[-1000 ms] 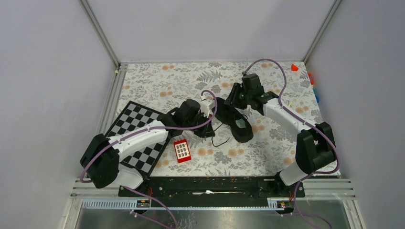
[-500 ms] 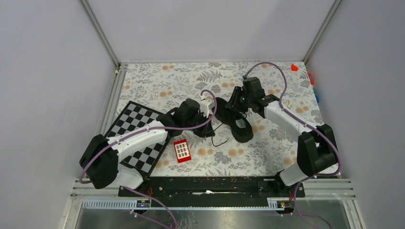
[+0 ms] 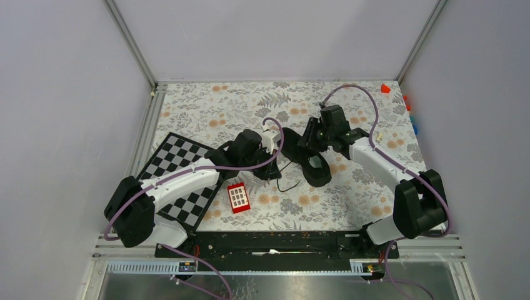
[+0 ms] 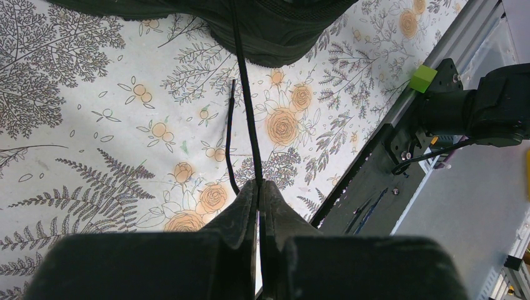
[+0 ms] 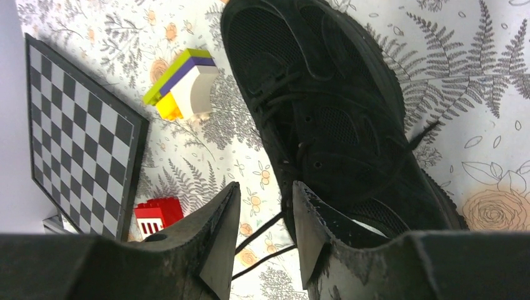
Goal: Tie the shoes
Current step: Cross the shoelace with the shoelace.
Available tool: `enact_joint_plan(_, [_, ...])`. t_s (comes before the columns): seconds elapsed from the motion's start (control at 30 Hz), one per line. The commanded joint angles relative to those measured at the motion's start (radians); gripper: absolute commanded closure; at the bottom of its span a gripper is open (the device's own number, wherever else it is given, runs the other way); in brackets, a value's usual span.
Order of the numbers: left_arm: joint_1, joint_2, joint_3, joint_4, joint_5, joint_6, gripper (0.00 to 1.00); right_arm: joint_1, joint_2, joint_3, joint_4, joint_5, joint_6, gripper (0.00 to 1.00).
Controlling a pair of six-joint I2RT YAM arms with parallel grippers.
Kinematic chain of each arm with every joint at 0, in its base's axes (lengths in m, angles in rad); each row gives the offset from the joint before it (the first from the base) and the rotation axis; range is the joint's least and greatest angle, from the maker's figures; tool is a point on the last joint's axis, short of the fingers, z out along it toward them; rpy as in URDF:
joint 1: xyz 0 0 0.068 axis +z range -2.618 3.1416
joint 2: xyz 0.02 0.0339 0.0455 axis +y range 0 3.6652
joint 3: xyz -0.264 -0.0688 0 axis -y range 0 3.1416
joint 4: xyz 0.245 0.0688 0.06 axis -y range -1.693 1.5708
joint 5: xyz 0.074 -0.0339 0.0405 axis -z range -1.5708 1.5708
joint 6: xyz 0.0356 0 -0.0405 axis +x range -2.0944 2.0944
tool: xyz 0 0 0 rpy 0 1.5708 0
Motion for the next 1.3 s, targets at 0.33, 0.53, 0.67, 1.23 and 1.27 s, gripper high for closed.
enact_joint_plan(0.33, [-0.003, -0.027, 0.034, 0.026, -0.001, 0.009, 1.00, -0.005, -0.092, -0.047, -0.016, 0.015, -0.036, 0.57])
enact_joint_plan(0.53, [-0.003, -0.026, 0.032, 0.029, 0.001, 0.007, 1.00, -0.006, -0.105, -0.051, -0.025, 0.009, -0.040, 0.57])
enact_joint_plan(0.67, [-0.003, -0.031, 0.029, 0.029, 0.000, 0.009, 1.00, -0.005, -0.120, -0.075, -0.024, -0.004, -0.031, 0.56])
enact_joint_plan(1.23, [-0.003, -0.032, 0.021, 0.032, 0.001, 0.010, 1.00, -0.006, -0.091, -0.085, 0.004, 0.008, -0.020, 0.72])
enact_joint_plan(1.27, [-0.003, -0.033, 0.020, 0.033, 0.002, 0.010, 1.00, -0.005, -0.087, -0.082, 0.003, 0.011, -0.019, 0.72])
